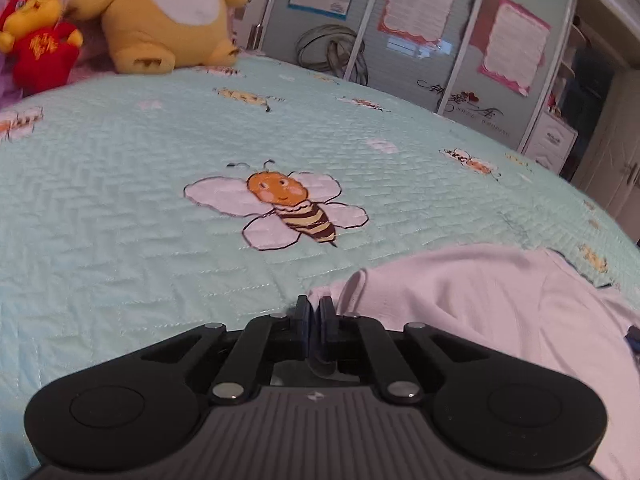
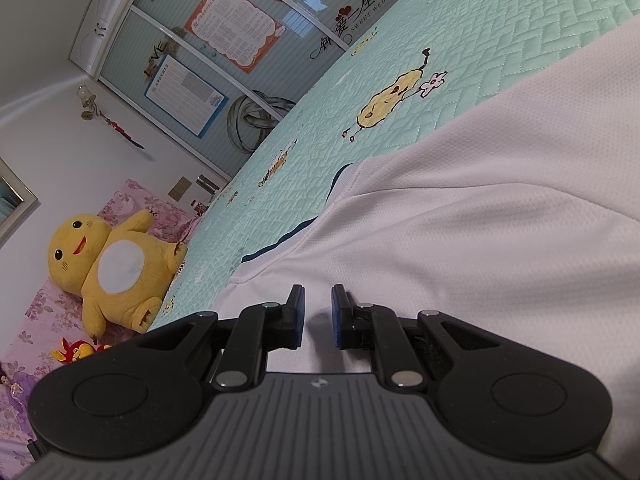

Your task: Fold clothes

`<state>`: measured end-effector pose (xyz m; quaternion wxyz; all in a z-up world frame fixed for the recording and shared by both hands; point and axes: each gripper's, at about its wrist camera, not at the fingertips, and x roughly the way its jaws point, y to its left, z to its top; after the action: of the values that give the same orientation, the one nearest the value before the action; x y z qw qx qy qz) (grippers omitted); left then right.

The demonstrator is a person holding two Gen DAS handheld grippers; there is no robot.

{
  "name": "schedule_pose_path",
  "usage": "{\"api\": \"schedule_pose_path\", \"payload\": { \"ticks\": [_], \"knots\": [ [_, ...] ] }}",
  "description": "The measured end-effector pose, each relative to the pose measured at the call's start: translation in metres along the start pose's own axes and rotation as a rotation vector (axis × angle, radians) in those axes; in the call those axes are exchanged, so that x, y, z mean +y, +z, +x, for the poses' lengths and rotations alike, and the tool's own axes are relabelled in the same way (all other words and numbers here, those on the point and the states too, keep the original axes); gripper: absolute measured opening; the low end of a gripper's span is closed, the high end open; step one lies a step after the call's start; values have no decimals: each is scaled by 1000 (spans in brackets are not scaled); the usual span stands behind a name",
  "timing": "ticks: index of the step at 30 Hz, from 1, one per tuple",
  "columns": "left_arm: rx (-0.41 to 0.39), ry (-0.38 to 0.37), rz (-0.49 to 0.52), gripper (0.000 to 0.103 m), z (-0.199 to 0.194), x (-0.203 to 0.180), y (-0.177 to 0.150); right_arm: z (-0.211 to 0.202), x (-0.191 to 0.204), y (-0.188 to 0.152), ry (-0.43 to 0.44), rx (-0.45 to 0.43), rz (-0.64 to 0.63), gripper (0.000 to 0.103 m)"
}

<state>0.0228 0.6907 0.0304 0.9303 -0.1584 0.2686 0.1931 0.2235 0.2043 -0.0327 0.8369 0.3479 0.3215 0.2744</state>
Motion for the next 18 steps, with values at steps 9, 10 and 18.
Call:
{"api": "schedule_pose_path", "payload": {
  "ticks": [9, 10, 18],
  "knots": [
    [-47, 119, 149, 2, 27, -3, 54, -1, 0, 0, -2, -1, -4, 13],
    [-33, 131, 178, 2, 34, -7, 54, -1, 0, 0, -3, -1, -6, 13],
    [-41, 232, 50, 27, 52, 3, 43, -1, 1, -1, -5, -2, -8, 13]
  ]
}}
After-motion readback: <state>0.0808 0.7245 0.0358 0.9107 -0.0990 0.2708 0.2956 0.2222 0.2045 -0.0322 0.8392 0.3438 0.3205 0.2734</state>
